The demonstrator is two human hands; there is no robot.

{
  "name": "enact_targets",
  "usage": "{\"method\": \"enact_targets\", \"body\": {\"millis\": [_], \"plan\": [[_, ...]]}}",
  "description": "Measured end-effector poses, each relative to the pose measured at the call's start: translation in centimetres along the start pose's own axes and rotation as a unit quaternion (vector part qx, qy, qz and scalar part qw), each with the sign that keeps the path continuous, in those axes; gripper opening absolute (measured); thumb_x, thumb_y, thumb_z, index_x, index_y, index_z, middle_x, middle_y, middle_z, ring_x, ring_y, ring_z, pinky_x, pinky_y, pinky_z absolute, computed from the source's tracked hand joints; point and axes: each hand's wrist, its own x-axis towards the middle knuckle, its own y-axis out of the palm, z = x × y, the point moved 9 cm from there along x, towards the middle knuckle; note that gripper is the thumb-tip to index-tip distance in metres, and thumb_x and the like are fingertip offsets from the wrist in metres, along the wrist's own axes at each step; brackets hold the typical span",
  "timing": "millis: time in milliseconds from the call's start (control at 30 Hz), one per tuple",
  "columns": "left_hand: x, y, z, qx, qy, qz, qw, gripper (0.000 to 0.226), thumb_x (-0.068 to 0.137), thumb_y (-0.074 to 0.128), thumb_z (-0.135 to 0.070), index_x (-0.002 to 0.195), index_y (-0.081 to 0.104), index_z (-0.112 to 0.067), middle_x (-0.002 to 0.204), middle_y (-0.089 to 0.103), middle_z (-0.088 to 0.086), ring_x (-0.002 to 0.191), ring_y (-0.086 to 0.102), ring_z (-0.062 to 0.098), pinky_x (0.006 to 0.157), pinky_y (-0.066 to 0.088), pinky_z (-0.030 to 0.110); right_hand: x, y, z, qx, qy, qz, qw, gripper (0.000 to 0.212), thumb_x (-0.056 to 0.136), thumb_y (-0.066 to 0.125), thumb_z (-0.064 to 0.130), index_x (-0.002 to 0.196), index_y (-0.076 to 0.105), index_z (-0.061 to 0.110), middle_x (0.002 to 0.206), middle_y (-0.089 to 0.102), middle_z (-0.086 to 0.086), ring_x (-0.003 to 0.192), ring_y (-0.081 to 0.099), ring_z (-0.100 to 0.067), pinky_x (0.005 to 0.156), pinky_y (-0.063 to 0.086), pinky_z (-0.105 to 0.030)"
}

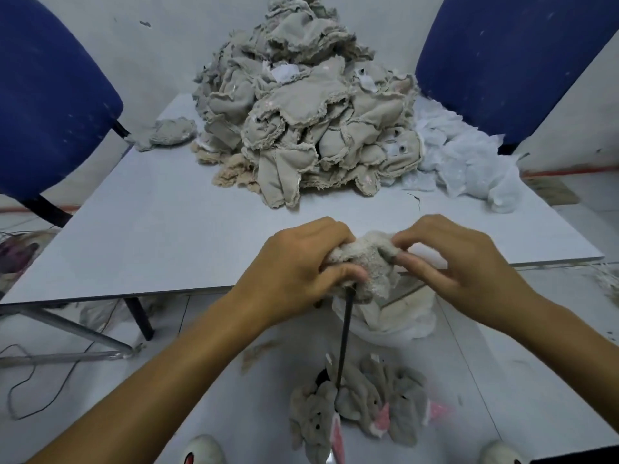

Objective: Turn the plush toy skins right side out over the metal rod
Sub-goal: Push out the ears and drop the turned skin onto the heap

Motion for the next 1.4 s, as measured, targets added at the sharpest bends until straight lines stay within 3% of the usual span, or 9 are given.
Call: {"method": "enact_targets", "body": {"millis": [133, 233, 500, 600, 700, 900, 1100, 1233, 1400], "plan": [[-1.0, -1.1, 0.7, -0.081, -0.017, -0.099, 0.992, 0.021, 0.079, 0.079, -0.02, 0.082, 0.067, -0.003, 0.076, 0.065, 0.001, 0.067, 0.062, 0.02, 0.058, 0.048, 0.041, 0.6, 0.0, 1.3, 0.024, -0.005, -0.021, 0.999, 0.009, 0.091, 0.048, 0.026, 0.089, 0.048, 0.018, 0.114, 0.057, -0.006, 0.106, 0.044, -0.012, 0.086, 0.033, -0.016], [-1.3, -1.2, 1.4, -0.138, -0.028, -0.107, 0.984, 0.023, 0.077, 0.08, -0.02, 0.081, 0.068, -0.001, 0.077, 0.066, 0.001, 0.069, 0.063, 0.018, 0.061, 0.049, 0.036, 0.6, 0.3, 1.2, 0.088, 0.022, -0.004, 0.996, 0.013, 0.092, 0.048, 0.031, 0.102, 0.04, 0.034, 0.105, 0.056, 0.002, 0.092, 0.047, -0.001, 0.075, 0.04, -0.013], [-1.2, 3.0, 3.2, -0.084, -0.11, 0.182, 0.974, 0.022, 0.082, 0.079, -0.028, 0.087, 0.058, -0.024, 0.08, 0.054, -0.012, 0.074, 0.049, 0.002, 0.066, 0.035, 0.021, 0.8, 2.1, 1.8, 0.092, 0.018, 0.044, 0.995, 0.035, 0.093, 0.059, 0.043, 0.121, 0.058, 0.022, 0.1, 0.063, 0.011, 0.087, 0.054, 0.001, 0.075, 0.038, -0.006], [-0.9, 2.6, 3.1, -0.156, -0.146, 0.142, 0.966, 0.023, 0.08, 0.073, -0.04, 0.095, 0.07, -0.022, 0.085, 0.06, -0.009, 0.081, 0.056, 0.004, 0.073, 0.044, 0.026, 0.7, 2.1, 1.7, 0.098, 0.033, 0.032, 0.994, 0.044, 0.09, 0.06, 0.048, 0.125, 0.057, 0.022, 0.085, 0.055, 0.023, 0.078, 0.053, 0.008, 0.068, 0.039, -0.005], [-0.6, 1.3, 3.0, -0.229, -0.17, 0.035, 0.958, 0.018, 0.074, 0.083, -0.015, 0.092, 0.077, -0.016, 0.086, 0.071, -0.007, 0.082, 0.064, 0.01, 0.077, 0.051, 0.037, 0.7, 1.3, 1.6, 0.082, 0.03, -0.002, 0.996, 0.045, 0.084, 0.064, 0.045, 0.12, 0.061, 0.017, 0.078, 0.054, 0.021, 0.073, 0.053, 0.007, 0.064, 0.039, -0.007], [-0.4, -0.3, 2.3, -0.247, -0.138, -0.045, 0.958, 0.029, 0.066, 0.083, -0.009, 0.091, 0.076, -0.021, 0.087, 0.072, -0.006, 0.082, 0.067, 0.017, 0.075, 0.054, 0.036, -1.1, 0.0, 2.3, -0.012, -0.023, -0.116, 0.993, 0.034, 0.082, 0.075, 0.008, 0.112, 0.063, 0.018, 0.084, 0.064, -0.003, 0.082, 0.059, -0.008, 0.071, 0.042, -0.011], [-1.8, 3.2, 2.9, -0.192, -0.198, 0.094, 0.956, 0.026, 0.066, 0.09, -0.018, 0.08, 0.073, -0.031, 0.076, 0.067, -0.011, 0.069, 0.06, 0.006, 0.064, 0.048, 0.026, -1.4, 2.7, 2.3, -0.002, 0.015, -0.056, 0.998, 0.03, 0.089, 0.065, 0.034, 0.109, 0.066, 0.011, 0.081, 0.062, 0.0, 0.068, 0.053, -0.013, 0.061, 0.043, -0.024], [-1.5, 4.0, 4.3, -0.134, -0.238, 0.151, 0.95, 0.018, 0.069, 0.088, -0.022, 0.08, 0.075, -0.016, 0.073, 0.068, -0.002, 0.07, 0.062, 0.011, 0.066, 0.052, 0.037, -1.1, 4.0, 2.1, 0.006, 0.04, -0.048, 0.998, 0.018, 0.086, 0.073, 0.022, 0.09, 0.063, 0.007, 0.071, 0.053, 0.004, 0.062, 0.04, -0.012, 0.055, 0.036, -0.026], [-0.8, 2.3, 2.8, -0.24, -0.206, 0.039, 0.948, 0.015, 0.066, 0.088, -0.01, 0.078, 0.078, -0.012, 0.073, 0.064, -0.002, 0.07, 0.059, 0.013, 0.066, 0.049, 0.035, -1.6, 2.0, 2.4, -0.016, -0.004, -0.095, 0.995, 0.005, 0.084, 0.065, 0.006, 0.08, 0.065, 0.005, 0.069, 0.051, 0.003, 0.065, 0.044, -0.014, 0.059, 0.033, -0.021]]}}
